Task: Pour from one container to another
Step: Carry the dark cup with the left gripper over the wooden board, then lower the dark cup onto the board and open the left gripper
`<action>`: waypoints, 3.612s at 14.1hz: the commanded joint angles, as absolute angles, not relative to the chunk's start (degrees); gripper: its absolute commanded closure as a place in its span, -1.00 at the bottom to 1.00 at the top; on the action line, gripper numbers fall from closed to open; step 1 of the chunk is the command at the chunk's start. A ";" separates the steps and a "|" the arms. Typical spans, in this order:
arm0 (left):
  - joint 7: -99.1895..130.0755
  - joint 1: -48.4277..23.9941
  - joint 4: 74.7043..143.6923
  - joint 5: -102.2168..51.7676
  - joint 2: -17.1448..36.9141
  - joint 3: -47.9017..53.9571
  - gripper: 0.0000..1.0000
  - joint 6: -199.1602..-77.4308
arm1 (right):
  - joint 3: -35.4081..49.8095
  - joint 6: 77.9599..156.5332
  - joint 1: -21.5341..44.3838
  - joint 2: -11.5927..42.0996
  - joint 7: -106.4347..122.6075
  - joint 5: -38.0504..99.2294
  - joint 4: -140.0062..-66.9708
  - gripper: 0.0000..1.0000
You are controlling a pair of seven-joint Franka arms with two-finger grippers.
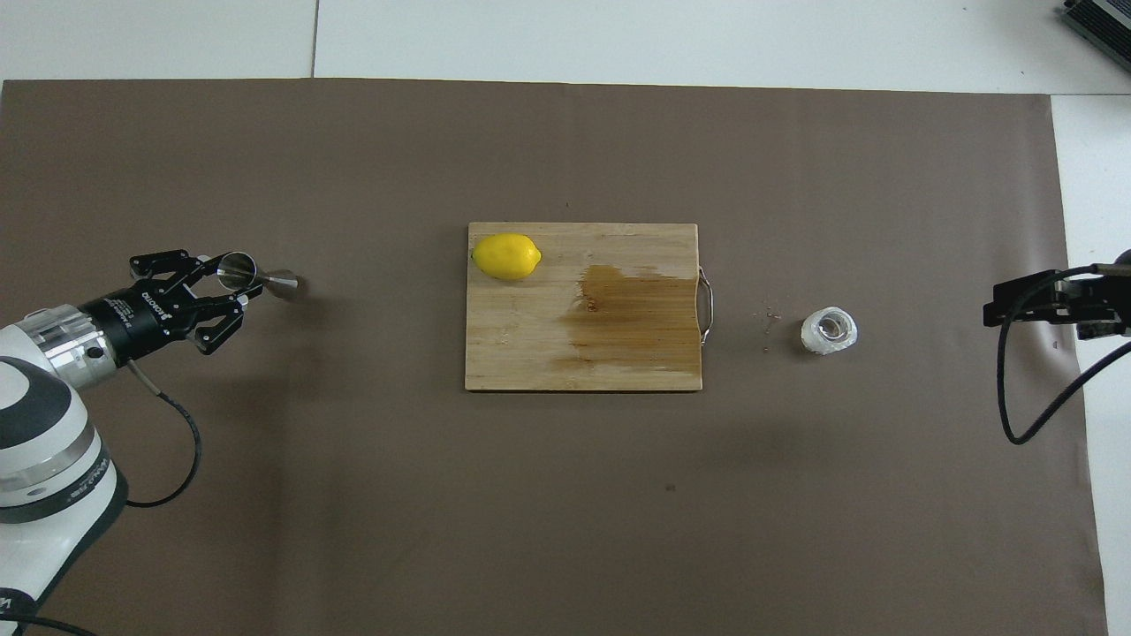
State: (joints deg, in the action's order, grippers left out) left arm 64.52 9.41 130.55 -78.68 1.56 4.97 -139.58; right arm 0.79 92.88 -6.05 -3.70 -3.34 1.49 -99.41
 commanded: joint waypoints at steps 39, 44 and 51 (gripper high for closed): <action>95.54 -31.29 104.41 -77.08 26.10 23.82 0.63 -188.70 | 0.88 92.46 -6.24 -3.96 -3.69 2.72 -99.76 -1.00; 95.45 -31.38 104.68 -77.08 26.72 23.82 0.05 -188.88 | 0.88 92.46 -6.24 -4.04 -3.78 2.72 -99.76 -1.00; 96.07 -31.20 104.24 -75.67 23.74 23.91 -1.00 -188.79 | 0.88 92.46 -6.24 -4.04 -3.78 2.72 -99.76 -1.00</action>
